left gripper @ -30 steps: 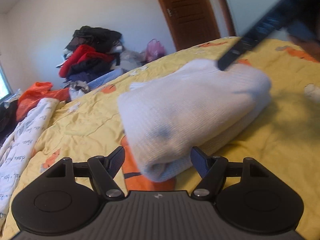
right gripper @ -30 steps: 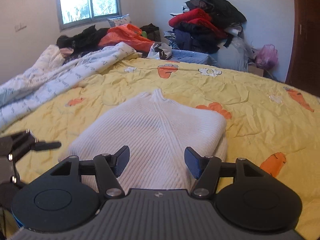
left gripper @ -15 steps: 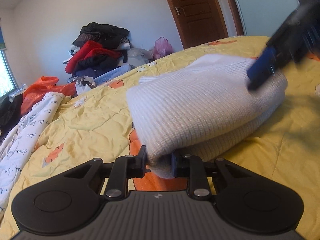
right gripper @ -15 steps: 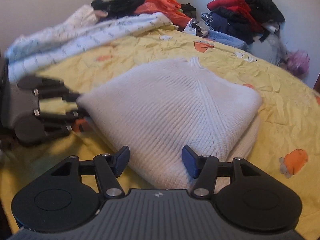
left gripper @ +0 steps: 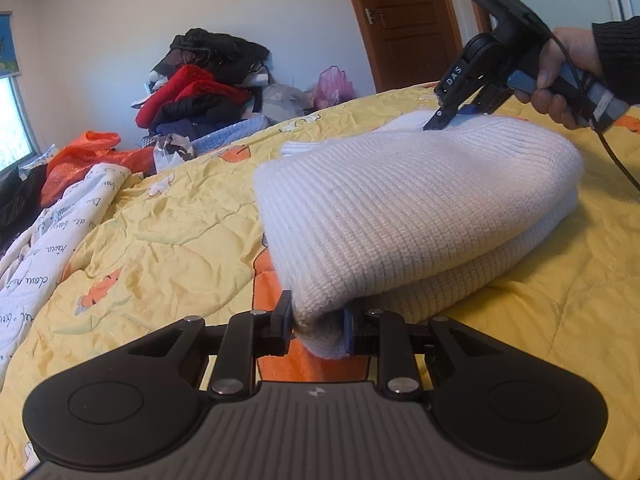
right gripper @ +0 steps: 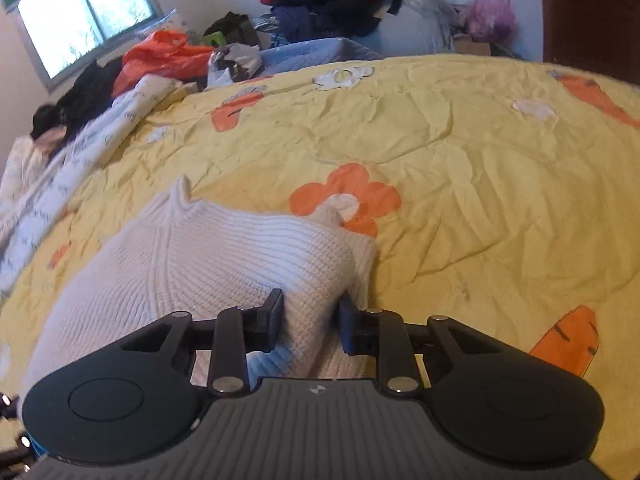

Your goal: Fold small clothes

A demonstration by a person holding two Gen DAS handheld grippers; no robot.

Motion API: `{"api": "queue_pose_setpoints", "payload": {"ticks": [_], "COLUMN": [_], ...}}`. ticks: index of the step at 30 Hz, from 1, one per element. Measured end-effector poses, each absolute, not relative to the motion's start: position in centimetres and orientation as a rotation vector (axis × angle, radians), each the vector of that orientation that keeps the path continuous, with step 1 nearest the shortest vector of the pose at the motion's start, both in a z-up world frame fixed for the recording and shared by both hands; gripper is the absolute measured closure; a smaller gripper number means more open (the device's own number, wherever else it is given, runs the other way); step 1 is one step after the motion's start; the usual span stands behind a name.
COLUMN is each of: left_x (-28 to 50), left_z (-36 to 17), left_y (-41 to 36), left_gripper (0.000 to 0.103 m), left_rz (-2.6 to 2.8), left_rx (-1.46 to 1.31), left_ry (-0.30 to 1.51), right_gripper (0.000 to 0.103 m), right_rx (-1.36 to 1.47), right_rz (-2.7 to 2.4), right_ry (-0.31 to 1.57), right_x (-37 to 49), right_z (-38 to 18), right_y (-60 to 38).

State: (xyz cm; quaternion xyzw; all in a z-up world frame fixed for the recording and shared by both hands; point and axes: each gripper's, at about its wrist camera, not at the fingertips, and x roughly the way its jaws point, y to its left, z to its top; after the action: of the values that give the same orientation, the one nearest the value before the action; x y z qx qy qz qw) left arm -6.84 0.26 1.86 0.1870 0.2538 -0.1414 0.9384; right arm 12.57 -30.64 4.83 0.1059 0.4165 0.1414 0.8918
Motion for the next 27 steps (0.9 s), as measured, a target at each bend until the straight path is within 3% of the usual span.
{"api": "queue_pose_setpoints", "payload": {"ticks": [2,3,4,8,9,10,14,17,19,21,22,24,27], "left_x": [-6.6,-6.8,-7.2,-9.8,-10.0,-9.8,-6.9,-3.0,-0.8,0.4,0.5,-0.1,-2.0], "left_z": [1.7,1.7,1.9,3.5,4.1,4.6,5.3,3.4,1.9,1.0,1.0,1.8,3.7], "left_y": [0.1,0.1,0.2,2.4,3.6,5.0,9.4,9.9,9.2,8.3,7.9,7.5,7.6], "left_gripper": [0.078,0.077,0.077,0.075,0.067,0.063,0.037,0.036,0.038,0.049,0.052,0.069,0.074], "left_rz": [-0.272,-0.269,-0.271,-0.337,-0.371,-0.401,-0.470,-0.491,-0.486,-0.463,-0.448,-0.448,-0.477], "left_rx": [0.376,0.378,0.382,0.317,0.234,0.128,-0.286,-0.477,-0.544,-0.584,-0.567,-0.528,-0.489], "left_ry": [0.521,0.521,0.522,0.528,0.549,0.583,0.682,0.786,0.872,0.929,0.928,0.911,0.877], "right_gripper": [0.068,0.060,0.046,0.028,0.011,0.003,0.003,0.008,0.018,0.022,0.034,0.044,0.052], "right_rx": [0.211,0.175,0.139,0.144,0.179,0.209,0.561,0.743,0.754,0.722,0.693,0.637,0.585], "right_rz": [0.280,0.263,0.232,0.225,0.263,0.293,0.354,0.420,0.444,0.476,0.468,0.464,0.503], "right_ry": [0.851,0.834,0.808,0.670,0.656,0.658,0.784,0.906,0.956,0.947,0.941,0.954,0.936], "right_x": [12.2,11.7,10.8,4.6,2.7,1.3,-1.7,-1.2,-0.6,-0.2,0.0,0.2,-1.1], "right_z": [4.9,5.2,5.8,8.4,8.6,8.6,6.0,3.0,2.0,1.8,1.9,2.2,3.4], "right_y": [-30.4,-29.7,-29.2,-29.1,-29.6,-30.0,-34.2,-34.8,-33.6,-32.1,-31.8,-31.4,-31.4]}}
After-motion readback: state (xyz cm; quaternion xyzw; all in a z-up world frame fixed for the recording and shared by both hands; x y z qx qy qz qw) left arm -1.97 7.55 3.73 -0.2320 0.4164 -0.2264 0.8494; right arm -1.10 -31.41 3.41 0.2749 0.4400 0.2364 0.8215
